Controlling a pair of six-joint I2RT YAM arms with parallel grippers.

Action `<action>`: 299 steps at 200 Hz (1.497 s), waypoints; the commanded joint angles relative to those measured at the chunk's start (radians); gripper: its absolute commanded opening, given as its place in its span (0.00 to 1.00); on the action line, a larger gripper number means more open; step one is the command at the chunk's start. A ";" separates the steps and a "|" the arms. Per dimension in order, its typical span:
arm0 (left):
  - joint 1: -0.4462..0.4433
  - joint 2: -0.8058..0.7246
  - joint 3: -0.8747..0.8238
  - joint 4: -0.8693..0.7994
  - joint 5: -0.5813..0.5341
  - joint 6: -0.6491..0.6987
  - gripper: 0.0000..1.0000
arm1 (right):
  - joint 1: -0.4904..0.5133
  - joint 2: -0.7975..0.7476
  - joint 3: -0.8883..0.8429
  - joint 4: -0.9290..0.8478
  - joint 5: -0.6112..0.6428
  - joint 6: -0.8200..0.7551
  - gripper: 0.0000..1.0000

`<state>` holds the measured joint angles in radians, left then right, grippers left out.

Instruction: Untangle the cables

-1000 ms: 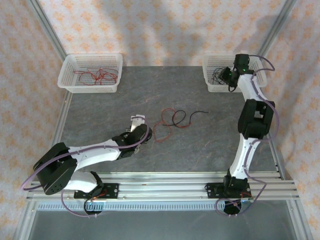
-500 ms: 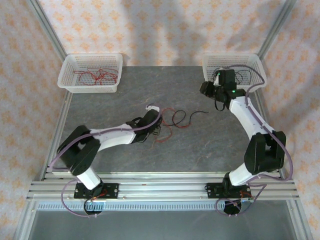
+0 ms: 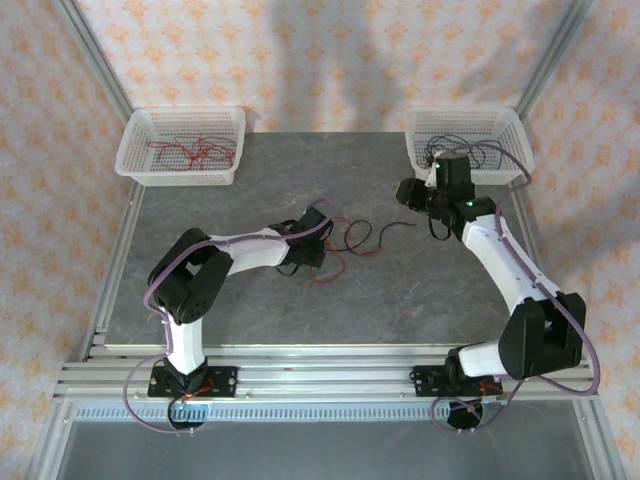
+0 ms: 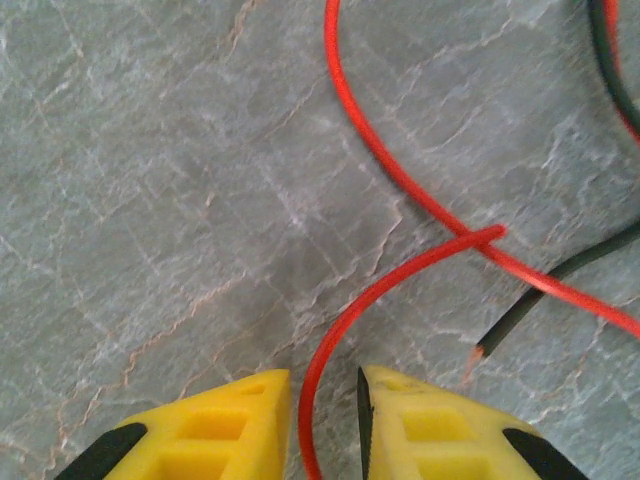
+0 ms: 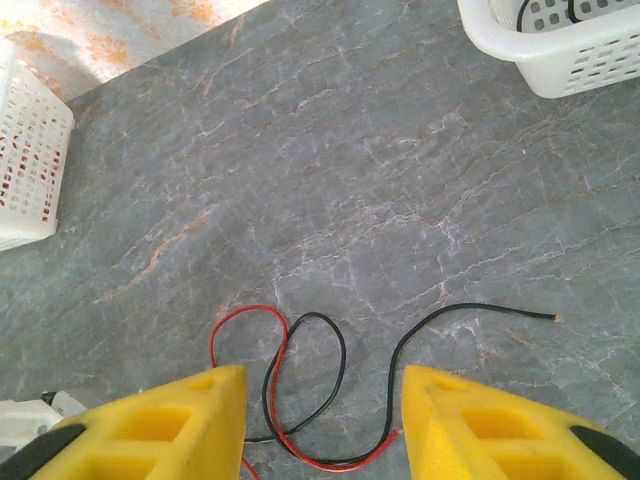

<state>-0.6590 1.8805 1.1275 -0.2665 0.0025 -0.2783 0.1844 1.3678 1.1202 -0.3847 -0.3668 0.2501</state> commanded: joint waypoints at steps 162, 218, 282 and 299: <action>0.000 -0.038 -0.001 -0.069 -0.207 -0.071 0.00 | 0.222 0.102 -0.075 0.094 0.024 0.087 0.42; -0.004 -0.197 -0.012 -0.071 -0.250 -0.070 0.00 | 0.315 0.394 0.114 0.060 0.165 0.021 0.31; -0.005 -0.250 -0.022 -0.043 -0.262 -0.082 0.00 | 0.354 0.614 0.284 -0.006 0.314 -0.016 0.30; -0.005 -0.262 -0.017 -0.046 -0.268 -0.078 0.00 | 0.361 0.663 0.320 -0.018 0.355 -0.019 0.30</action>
<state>-0.6609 1.6646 1.1152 -0.3183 -0.2218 -0.3431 0.5297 1.9728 1.3865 -0.3557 -0.1219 0.2516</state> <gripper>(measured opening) 0.043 0.300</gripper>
